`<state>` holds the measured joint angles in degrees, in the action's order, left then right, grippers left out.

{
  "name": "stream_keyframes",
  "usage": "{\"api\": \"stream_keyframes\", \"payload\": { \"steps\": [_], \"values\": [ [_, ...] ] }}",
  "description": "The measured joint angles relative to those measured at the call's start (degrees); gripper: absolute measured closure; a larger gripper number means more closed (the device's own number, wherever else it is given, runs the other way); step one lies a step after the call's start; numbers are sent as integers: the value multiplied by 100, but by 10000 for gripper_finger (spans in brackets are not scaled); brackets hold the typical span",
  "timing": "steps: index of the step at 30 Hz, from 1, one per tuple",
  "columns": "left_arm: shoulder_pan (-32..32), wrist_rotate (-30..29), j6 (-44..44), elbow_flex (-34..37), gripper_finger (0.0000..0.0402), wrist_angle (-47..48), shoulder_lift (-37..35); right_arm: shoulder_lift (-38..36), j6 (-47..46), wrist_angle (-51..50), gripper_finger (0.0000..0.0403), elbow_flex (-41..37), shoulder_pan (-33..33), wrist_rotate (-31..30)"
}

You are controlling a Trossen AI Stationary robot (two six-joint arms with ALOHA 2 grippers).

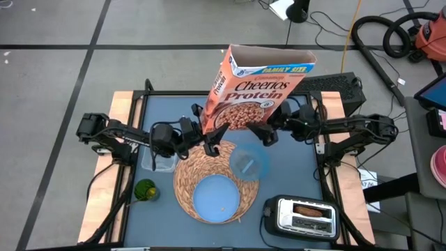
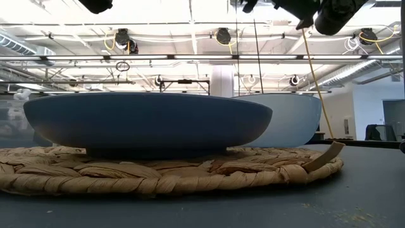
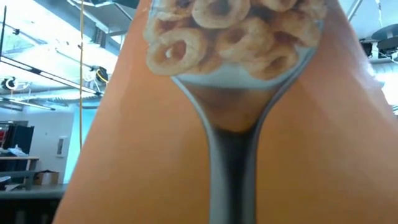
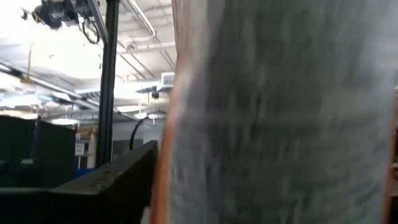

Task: Arrange a breakfast setting
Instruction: Pour the cereal into the blue bowl

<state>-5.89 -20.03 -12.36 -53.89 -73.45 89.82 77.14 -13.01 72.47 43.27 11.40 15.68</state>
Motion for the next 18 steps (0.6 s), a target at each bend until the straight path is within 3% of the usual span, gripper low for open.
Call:
{"api": "stream_keyframes", "payload": {
  "steps": [4, 9, 18],
  "values": [
    [-28, 0, 0, 0, 155, 5, -62, -60, 21, -401, 9, -2, 0, 0],
    [-108, -27, -11, 5, 156, 253, -254, -473, 109, -1464, 15, -4, 16, 7],
    [-355, -208, 7, 7, 156, 1937, -1077, -1774, 907, -4564, 12, -4, 94, 3]
  ]
}}
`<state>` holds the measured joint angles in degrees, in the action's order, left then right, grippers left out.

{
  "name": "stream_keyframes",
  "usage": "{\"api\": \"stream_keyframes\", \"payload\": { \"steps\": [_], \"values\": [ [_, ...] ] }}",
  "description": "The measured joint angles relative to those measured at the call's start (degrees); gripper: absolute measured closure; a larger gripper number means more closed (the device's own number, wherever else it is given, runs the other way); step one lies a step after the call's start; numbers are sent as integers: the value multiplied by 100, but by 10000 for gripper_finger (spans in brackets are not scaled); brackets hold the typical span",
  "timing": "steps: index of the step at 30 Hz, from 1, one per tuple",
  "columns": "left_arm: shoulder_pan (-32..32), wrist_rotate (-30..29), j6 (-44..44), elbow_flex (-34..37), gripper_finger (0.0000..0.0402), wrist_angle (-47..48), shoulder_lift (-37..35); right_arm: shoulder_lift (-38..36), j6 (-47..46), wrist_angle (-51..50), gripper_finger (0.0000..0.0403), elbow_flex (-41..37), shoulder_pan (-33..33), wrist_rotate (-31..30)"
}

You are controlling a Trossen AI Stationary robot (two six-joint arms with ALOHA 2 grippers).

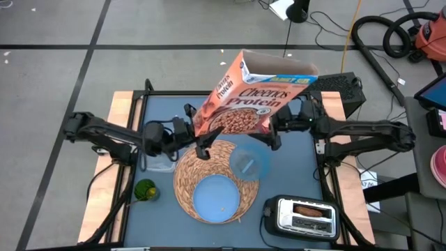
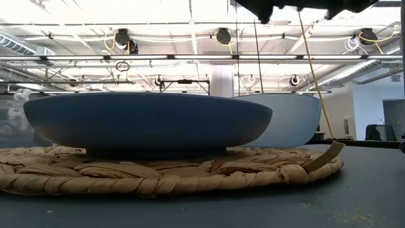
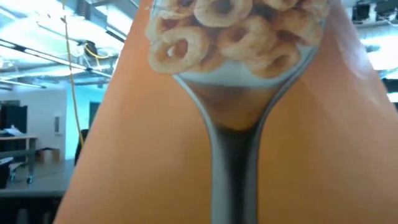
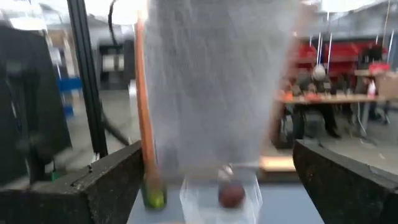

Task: Arrange a breakfast setting
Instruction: Pour the cereal into the blue bowl

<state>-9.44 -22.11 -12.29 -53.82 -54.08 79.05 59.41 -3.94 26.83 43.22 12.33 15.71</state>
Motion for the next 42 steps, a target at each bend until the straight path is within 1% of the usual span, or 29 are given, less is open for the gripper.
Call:
{"api": "stream_keyframes", "payload": {
  "steps": [4, 8, 16, 26, 30, 36, 39, 42],
  "values": [
    [-147, -30, 174, 0, 156, 802, -416, -521, 356, -1108, 12, 0, 12, -71],
    [-279, -72, 383, 0, 156, 1659, -857, -964, 518, -1943, 12, 0, 9, -83],
    [-515, -74, 1002, -2, 156, 3514, -1696, -1533, 531, -2947, 12, 0, 9, -77],
    [-807, -90, 1942, -2, 156, 5908, -2535, -1854, 528, -3703, 12, 0, 9, -81],
    [-917, -70, 2445, -2, 156, 6679, -2732, -1894, 528, -3918, 12, 0, 7, -81],
    [-1022, -25, 3194, -2, 156, 7515, -2858, -1903, 528, -3964, 12, 0, 7, -83],
    [-1028, 105, 3583, -2, 156, 7897, -2866, -1903, 527, -3960, 12, 0, 7, -83],
    [-1028, 257, 3892, -2, 156, 8062, -2857, -1903, 528, -3958, 12, 0, 7, -83]
  ]
}}
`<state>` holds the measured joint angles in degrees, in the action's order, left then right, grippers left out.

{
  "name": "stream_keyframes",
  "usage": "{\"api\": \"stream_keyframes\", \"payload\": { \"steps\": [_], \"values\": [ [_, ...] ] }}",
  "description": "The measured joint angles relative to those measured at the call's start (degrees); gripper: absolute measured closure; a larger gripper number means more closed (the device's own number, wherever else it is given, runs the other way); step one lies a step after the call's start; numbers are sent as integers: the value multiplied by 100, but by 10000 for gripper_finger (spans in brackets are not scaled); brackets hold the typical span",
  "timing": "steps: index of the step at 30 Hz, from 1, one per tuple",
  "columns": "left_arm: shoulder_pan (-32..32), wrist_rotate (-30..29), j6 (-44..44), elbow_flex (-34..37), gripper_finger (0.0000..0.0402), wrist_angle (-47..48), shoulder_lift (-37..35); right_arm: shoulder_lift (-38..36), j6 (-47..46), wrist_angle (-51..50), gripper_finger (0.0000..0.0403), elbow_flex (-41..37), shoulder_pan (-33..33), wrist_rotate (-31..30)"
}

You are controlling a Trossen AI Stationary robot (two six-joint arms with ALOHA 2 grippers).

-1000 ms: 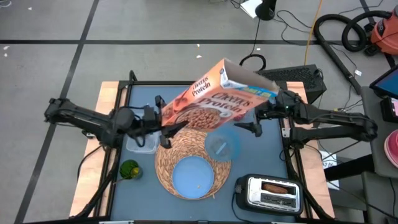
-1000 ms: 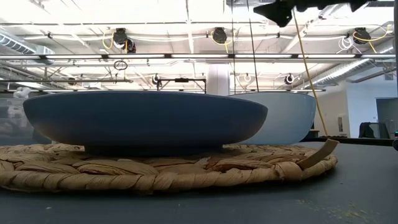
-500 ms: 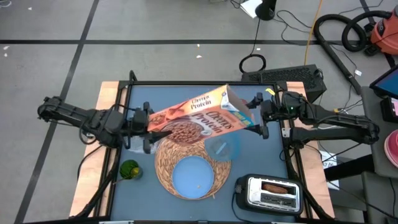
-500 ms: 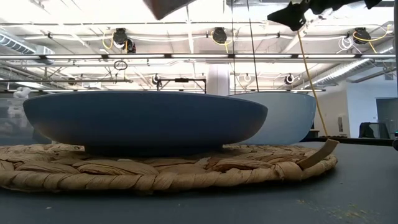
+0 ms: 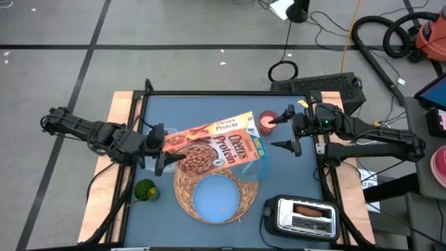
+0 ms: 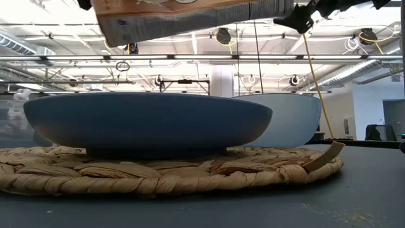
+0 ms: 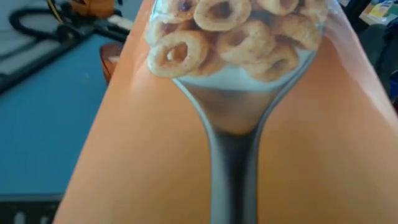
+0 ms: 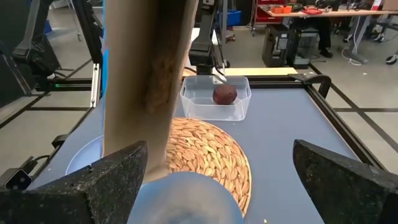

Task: Arrange a breakfast setting
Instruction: Pour the cereal into the blue bowl

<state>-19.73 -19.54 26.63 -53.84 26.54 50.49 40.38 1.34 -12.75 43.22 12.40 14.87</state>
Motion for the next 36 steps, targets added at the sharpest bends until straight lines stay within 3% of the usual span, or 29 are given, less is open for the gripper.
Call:
{"api": "stream_keyframes", "payload": {
  "steps": [15, 26, 36],
  "values": [
    [61, 457, 974, 0, 156, 335, -5, 2, 0, 2, 12, 0, 0, 0],
    [170, 479, 1043, -30, 156, 590, -5, 4, 129, 2, 12, 0, 0, 0],
    [715, 636, 206, -1677, 156, 2340, 937, 4, 132, 50, 12, 0, -2, 0]
  ]
}}
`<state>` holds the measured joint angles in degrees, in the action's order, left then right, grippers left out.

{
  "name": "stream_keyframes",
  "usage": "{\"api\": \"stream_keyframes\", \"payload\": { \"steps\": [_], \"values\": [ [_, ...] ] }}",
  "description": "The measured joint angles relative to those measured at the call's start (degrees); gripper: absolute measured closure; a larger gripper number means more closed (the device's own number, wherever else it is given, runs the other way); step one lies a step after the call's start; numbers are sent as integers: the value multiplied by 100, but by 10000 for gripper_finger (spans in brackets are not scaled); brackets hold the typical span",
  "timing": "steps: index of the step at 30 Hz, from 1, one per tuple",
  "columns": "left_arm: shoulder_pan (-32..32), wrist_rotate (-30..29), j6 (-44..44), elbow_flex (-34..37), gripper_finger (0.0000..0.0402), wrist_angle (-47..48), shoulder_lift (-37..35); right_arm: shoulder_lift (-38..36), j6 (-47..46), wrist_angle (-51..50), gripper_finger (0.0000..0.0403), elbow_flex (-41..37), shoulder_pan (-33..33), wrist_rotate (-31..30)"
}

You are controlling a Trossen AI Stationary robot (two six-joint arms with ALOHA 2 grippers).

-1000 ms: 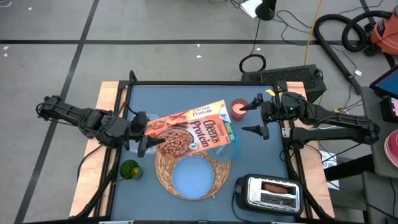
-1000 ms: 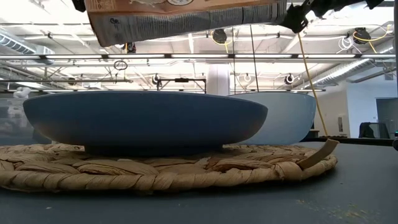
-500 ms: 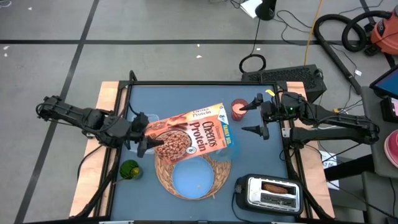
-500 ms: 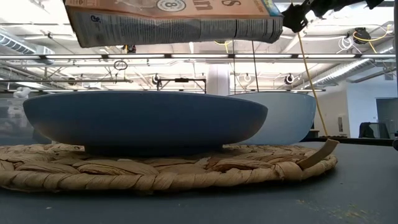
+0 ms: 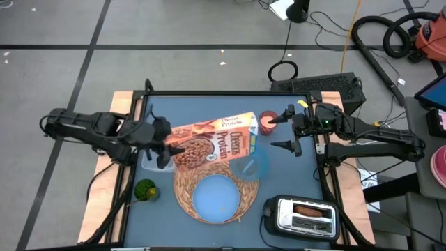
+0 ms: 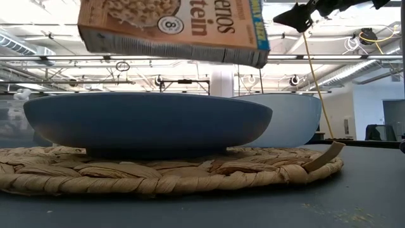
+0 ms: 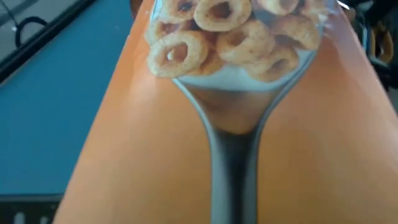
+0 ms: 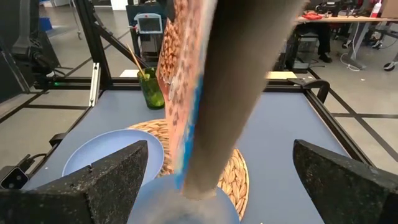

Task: Arrange a breakfast setting
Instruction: Pour the cereal into the blue bowl

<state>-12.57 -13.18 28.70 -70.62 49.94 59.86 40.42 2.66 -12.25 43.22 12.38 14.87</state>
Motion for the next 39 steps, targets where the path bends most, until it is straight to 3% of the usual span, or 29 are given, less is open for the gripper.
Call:
{"api": "stream_keyframes", "payload": {
  "steps": [6, 15, 39],
  "values": [
    [72, 410, -8, -670, 156, 712, 686, 0, 0, -1, 12, 0, 0, 2],
    [185, 429, -185, -1178, 156, 958, 1082, 0, 0, -2, 12, 0, 0, 2],
    [428, 805, 11, -1203, 156, 1319, 1199, 0, 0, -5, 12, 0, 0, 18]
  ]
}}
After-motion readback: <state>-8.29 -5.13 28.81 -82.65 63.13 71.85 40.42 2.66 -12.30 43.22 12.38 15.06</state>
